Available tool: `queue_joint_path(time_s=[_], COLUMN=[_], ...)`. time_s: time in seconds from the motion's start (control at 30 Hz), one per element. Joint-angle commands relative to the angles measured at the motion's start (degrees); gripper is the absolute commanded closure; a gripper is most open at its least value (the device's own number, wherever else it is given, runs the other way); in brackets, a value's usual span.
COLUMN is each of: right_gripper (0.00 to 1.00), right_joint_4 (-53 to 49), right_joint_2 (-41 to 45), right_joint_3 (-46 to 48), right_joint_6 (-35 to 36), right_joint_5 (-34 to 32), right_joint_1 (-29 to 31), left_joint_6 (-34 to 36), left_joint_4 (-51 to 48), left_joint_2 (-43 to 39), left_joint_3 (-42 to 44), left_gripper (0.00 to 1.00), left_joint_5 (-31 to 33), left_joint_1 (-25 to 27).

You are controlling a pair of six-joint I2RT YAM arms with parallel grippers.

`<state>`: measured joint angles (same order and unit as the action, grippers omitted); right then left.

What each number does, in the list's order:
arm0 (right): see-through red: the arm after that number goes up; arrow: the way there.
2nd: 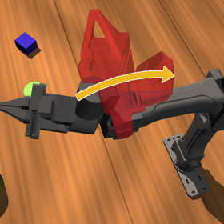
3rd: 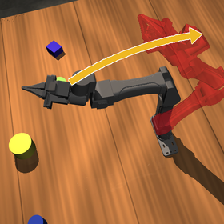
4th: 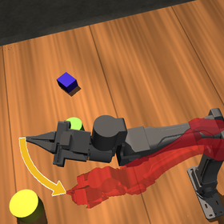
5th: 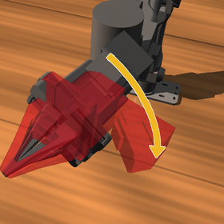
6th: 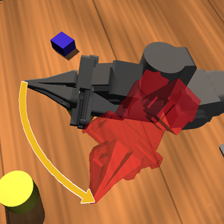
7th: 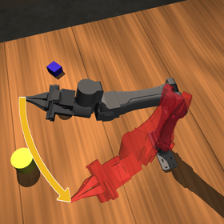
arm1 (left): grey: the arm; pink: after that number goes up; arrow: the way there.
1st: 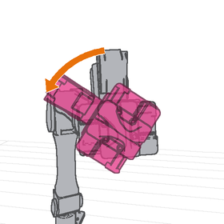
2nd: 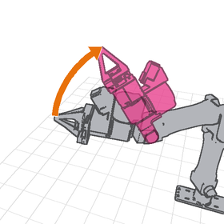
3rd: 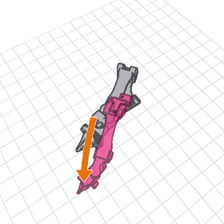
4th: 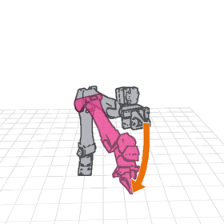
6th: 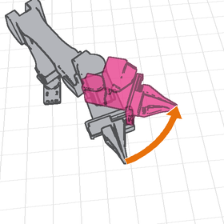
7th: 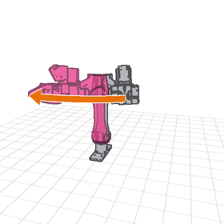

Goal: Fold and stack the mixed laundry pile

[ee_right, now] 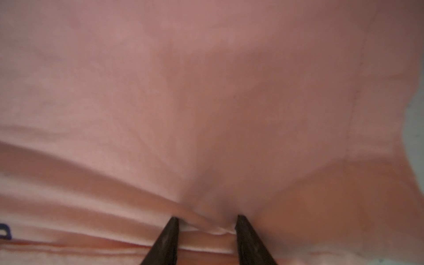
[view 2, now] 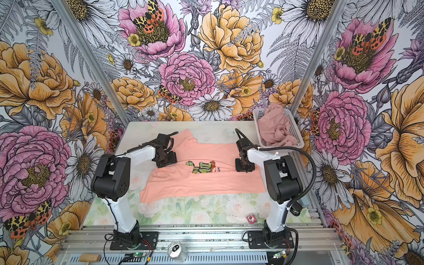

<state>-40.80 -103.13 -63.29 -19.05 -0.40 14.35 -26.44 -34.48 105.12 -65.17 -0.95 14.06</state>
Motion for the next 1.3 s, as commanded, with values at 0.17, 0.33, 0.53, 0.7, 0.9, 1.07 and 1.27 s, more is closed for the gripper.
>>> queue_joint_path(time_s=[0.17, 0.33, 0.53, 0.7, 0.9, 1.07, 1.27], right_gripper=[0.58, 0.58, 0.57, 0.57, 0.57, 0.57, 0.57], right_joint_4=[-7.9, -8.7, -9.7, -9.6, -9.5, -9.4, -9.0], right_joint_2=[2.0, 5.4, 7.6, 8.6, 10.0, 10.7, 11.4], right_joint_3=[5.6, 1.5, -3.7, -3.9, -1.7, -0.1, 0.4], right_joint_6=[-1.2, -1.5, -2.1, -2.7, -3.0, -2.4, -2.4], right_joint_5=[-0.6, -1.5, -1.5, -1.1, -1.0, -0.8, -0.6], right_joint_1=[1.1, 1.1, 1.1, 1.0, 0.9, 0.7, 0.5], left_joint_6=[-5.5, -3.9, 4.6, 8.6, 10.0, 10.1, 11.0], left_joint_4=[-9.2, -9.2, -10.4, -13.5, -14.5, -15.2, -17.2], left_joint_2=[-5.0, -6.9, 6.7, 22.1, 32.9, 37.8, 41.7], left_joint_3=[12.5, 0.9, -27.2, -47.4, -59.6, -65.2, -71.1], left_gripper=[0.30, 0.24, 0.28, 0.40, 0.49, 0.50, 0.51], left_joint_5=[-3.4, -3.1, 1.5, 3.4, 6.2, 7.2, 7.7], left_joint_1=[1.8, 1.3, 1.0, 0.8, 0.5, 0.3, -0.1])
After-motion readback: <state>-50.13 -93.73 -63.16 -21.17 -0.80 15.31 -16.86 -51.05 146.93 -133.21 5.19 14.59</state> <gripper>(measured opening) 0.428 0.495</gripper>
